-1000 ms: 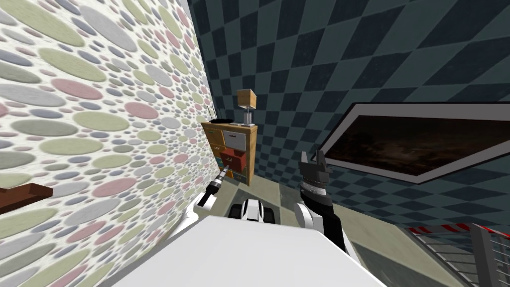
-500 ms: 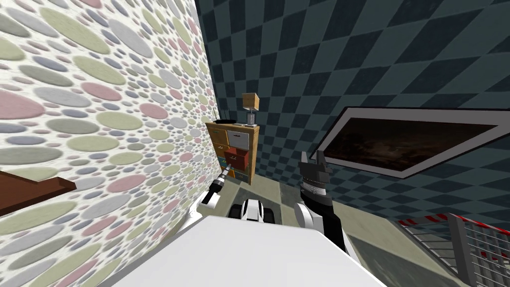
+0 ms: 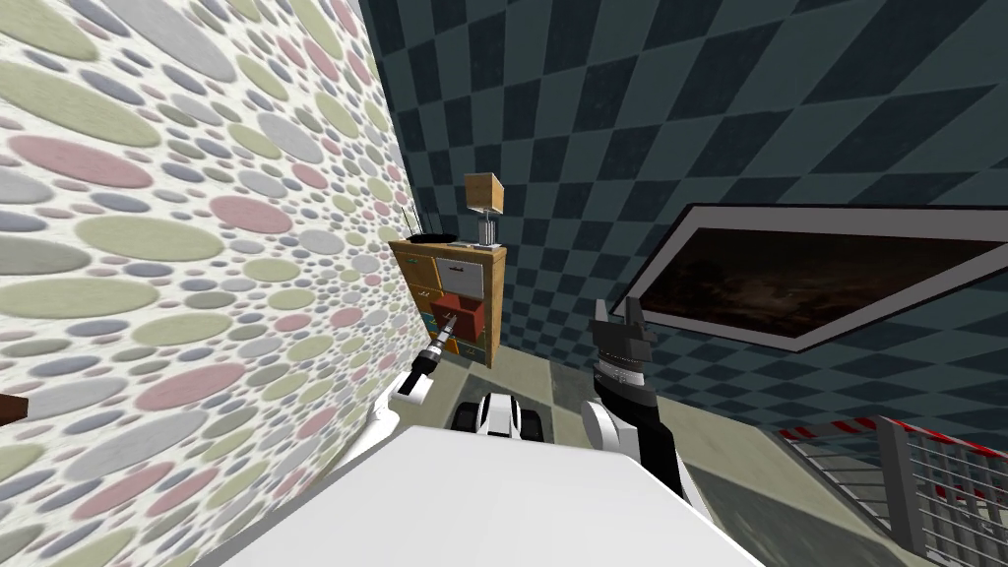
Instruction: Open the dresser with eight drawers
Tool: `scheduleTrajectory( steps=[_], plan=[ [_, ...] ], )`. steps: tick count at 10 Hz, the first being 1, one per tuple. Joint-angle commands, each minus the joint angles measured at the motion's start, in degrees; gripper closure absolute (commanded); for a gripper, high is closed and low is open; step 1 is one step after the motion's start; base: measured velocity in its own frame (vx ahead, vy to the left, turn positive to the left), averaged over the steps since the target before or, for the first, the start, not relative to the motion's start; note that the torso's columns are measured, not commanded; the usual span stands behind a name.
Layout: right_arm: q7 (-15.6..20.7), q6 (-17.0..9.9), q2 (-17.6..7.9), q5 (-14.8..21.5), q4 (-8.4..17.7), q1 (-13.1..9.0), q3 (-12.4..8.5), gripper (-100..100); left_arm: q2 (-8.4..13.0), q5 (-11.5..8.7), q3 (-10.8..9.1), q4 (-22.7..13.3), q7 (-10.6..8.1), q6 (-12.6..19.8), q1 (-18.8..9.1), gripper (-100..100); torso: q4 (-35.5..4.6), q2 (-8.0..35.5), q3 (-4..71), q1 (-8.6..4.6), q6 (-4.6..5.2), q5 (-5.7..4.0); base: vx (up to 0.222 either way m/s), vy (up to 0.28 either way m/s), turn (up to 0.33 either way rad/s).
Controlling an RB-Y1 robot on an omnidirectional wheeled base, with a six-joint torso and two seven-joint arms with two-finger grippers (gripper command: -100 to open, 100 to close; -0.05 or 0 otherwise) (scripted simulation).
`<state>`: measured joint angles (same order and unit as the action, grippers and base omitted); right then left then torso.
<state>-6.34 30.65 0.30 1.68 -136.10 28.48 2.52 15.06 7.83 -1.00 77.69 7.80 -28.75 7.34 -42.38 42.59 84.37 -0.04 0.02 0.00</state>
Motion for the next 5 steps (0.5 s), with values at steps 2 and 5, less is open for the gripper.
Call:
scheduleTrajectory(
  steps=[2, 5],
  plan=[
    [0.0, 0.0, 0.0, 0.0, 0.0, 0.0, 0.0, 0, 3.03, 1.26, -3.14, -5.19, -3.63, -4.26, -0.69, -100, 0.05, -0.19, 0.12, -0.07, -0.02, -0.04, -0.002, -0.109, -0.085],
    [0.0, 0.0, 0.0, 0.0, 0.0, 0.0, 0.0, 0, 5.23, 2.08, -5.35, -8.19, -6.01, -7.1, -1.63, -100, 0.09, -0.32, 0.21, 0.08, 0.0, 0.01, -0.011, -0.065, -0.067]
  ],
)
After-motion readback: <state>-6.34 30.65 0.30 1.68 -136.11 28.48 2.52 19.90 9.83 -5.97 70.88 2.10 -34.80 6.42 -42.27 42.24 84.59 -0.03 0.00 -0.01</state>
